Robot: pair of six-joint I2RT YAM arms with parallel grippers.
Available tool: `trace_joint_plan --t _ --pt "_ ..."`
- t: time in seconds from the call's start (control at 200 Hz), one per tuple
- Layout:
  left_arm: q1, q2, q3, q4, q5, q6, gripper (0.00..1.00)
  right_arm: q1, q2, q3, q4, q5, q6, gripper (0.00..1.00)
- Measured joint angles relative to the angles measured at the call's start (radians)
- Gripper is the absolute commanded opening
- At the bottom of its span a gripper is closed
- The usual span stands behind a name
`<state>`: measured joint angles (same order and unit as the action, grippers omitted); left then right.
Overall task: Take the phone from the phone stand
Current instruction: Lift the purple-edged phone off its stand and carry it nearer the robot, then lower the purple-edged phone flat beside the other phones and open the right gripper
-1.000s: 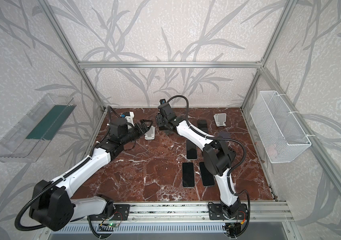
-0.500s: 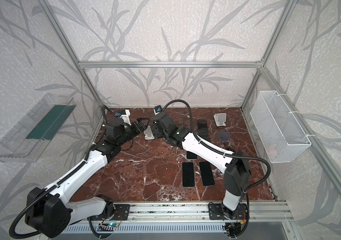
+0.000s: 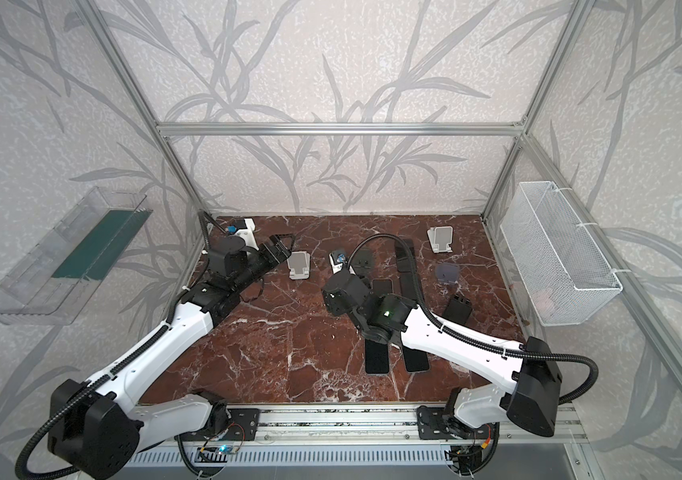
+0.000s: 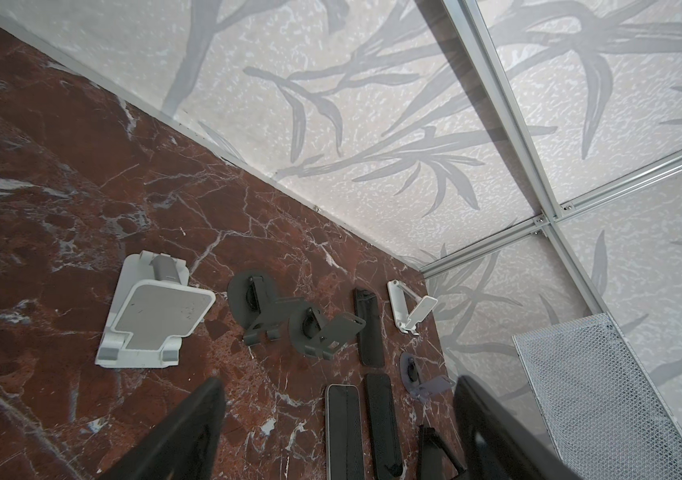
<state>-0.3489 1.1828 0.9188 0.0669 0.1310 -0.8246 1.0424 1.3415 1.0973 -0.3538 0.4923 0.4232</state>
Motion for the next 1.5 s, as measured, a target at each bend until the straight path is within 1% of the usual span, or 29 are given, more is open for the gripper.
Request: trace_joint_plan --t 0.12,0.28,0.42,0.655,0.78,0.965,1.08,1.195,1.29,1.5 --pt "0.013 -0.013 0.0 0.0 0.005 -0.016 0.87 0.014 -0.009 -0.071 -0.034 -0.018 0.068 0.67" --pt "0.024 -0.04 0.0 0.003 0.006 -0.032 0.87 0.019 -0.007 -0.158 -0.021 -0.064 0.181 0.66" --pt "0.025 -0.04 0.0 0.017 0.023 -0.048 0.86 0.021 0.041 -0.184 -0.001 -0.121 0.259 0.66" --pt "0.025 -0.01 -0.001 0.02 0.051 -0.069 0.87 0.023 0.191 -0.177 0.022 -0.252 0.295 0.67" --pt "0.025 -0.009 -0.003 0.021 0.055 -0.069 0.87 0.023 0.206 -0.179 0.05 -0.294 0.317 0.67" --pt "0.025 -0.006 -0.004 0.024 0.058 -0.074 0.86 0.023 0.223 -0.203 0.127 -0.299 0.348 0.69" --pt "0.025 0.005 -0.004 0.028 0.069 -0.085 0.86 0.023 0.27 -0.208 0.193 -0.293 0.365 0.69" --pt "0.025 0.012 -0.006 0.028 0.074 -0.093 0.86 0.023 0.328 -0.242 0.28 -0.312 0.392 0.69" --pt "0.025 0.013 -0.006 0.034 0.079 -0.095 0.86 0.024 0.365 -0.248 0.305 -0.31 0.402 0.69" --pt "0.025 0.026 -0.007 0.047 0.097 -0.111 0.86 0.024 0.376 -0.249 0.341 -0.285 0.42 0.73"
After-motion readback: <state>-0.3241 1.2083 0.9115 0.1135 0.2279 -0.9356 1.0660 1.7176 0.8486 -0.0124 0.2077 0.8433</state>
